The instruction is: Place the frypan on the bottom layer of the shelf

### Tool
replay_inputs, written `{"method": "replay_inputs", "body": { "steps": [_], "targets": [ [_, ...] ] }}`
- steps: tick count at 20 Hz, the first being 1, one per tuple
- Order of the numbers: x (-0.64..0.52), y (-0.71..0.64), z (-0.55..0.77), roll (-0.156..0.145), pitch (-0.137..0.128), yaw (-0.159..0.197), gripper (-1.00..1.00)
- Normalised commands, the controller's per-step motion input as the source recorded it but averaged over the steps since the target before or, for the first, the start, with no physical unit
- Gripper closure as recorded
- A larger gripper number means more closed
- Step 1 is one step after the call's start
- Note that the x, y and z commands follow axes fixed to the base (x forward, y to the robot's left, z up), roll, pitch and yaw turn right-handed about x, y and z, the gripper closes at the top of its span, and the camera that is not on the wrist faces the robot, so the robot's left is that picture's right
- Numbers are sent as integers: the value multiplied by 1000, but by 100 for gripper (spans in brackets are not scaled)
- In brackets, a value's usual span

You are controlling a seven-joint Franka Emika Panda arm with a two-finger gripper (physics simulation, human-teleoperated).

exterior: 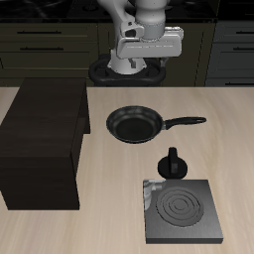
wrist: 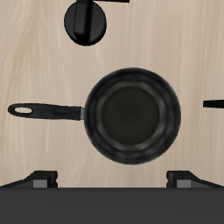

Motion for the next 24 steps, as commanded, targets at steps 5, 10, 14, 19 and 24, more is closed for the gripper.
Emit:
{"method": "replay_inputs", "body": {
  "steps": [5, 10, 14, 19, 24],
  "targets": [
    [-28, 347, -83, 33, -3, 2, -100],
    [11, 305, -415, 16, 47, 8, -100],
    [-6, 127, -321, 24, 36, 6, -100],
    [-15, 54, -312, -1, 24, -17, -100],
    [-12, -11, -266, -5, 21, -2, -100]
  ]
}}
